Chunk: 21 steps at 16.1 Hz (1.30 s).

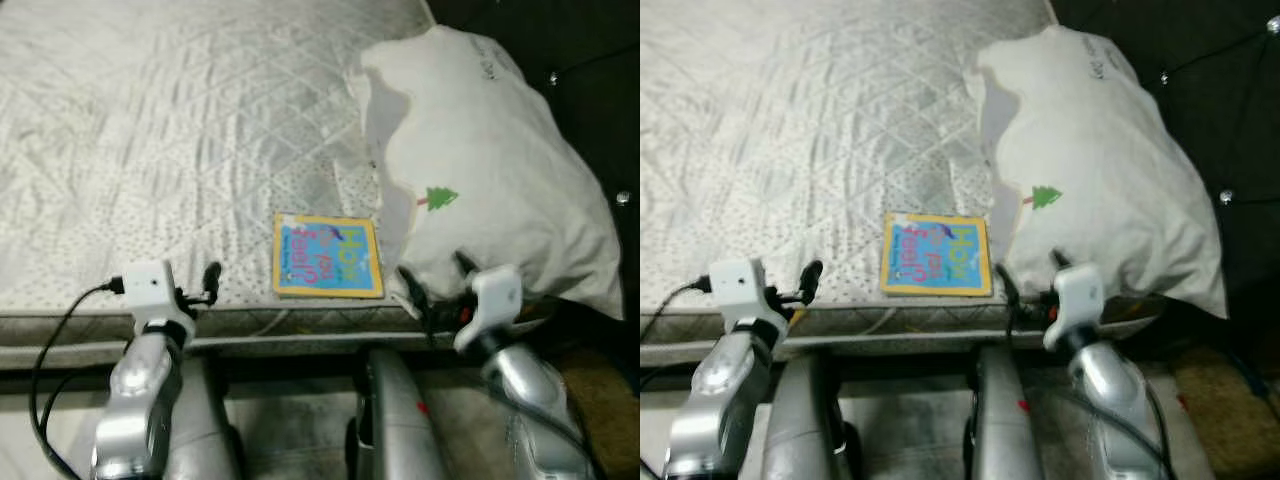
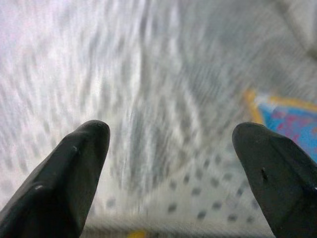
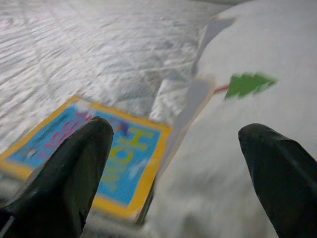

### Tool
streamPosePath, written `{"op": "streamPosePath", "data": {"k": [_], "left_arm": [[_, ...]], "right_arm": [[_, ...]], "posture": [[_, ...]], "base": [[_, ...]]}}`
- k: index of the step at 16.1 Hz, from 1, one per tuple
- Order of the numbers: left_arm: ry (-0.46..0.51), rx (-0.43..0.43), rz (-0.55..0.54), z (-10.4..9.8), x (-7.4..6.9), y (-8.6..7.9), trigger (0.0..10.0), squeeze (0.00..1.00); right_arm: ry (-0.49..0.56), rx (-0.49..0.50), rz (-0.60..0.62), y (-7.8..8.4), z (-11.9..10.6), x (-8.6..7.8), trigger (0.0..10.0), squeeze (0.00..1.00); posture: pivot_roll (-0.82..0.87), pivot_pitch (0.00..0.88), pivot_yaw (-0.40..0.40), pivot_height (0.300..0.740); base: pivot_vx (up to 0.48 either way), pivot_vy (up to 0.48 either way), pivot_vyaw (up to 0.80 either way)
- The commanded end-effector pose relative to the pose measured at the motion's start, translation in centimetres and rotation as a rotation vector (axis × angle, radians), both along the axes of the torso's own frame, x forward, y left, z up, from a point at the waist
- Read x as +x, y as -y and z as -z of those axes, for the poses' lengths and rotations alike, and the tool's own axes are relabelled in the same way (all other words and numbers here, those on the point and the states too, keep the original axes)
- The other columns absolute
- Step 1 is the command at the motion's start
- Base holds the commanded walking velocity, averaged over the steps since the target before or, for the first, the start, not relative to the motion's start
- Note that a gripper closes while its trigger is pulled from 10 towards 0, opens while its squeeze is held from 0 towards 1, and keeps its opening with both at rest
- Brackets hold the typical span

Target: Clean up the room

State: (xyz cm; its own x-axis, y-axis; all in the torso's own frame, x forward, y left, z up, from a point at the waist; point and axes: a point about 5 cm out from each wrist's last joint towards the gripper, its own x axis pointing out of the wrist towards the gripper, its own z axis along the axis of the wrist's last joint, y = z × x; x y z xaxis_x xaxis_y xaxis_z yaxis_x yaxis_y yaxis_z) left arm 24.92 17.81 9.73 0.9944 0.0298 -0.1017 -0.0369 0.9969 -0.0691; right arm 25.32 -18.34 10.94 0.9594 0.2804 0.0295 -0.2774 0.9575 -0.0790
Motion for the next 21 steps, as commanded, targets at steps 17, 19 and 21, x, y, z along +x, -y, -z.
{"op": "streamPosePath", "data": {"k": [17,19,21], "left_arm": [[0.114,0.057,-0.021,-2.0,-0.2,1.4,10.0,0.00],[0.115,0.054,-0.026,-2.0,-0.1,1.5,10.0,0.00],[0.116,0.057,-0.037,-1.9,0.2,1.5,10.0,0.00]], "right_arm": [[-0.079,0.343,0.220,-1.9,-0.6,1.0,10.0,0.00],[-0.076,0.329,0.212,-2.1,-0.6,1.0,10.0,0.00],[-0.052,0.320,0.212,-2.1,-1.0,1.3,10.0,0.00]], "posture": [[-0.02,0.131,-0.022,0.626],[-0.02,0.131,-0.029,0.641],[-0.02,0.129,-0.032,0.651]], "base": [[0.000,0.000,0.00],[0.000,0.000,0.00],[0.000,0.000,0.00]]}}
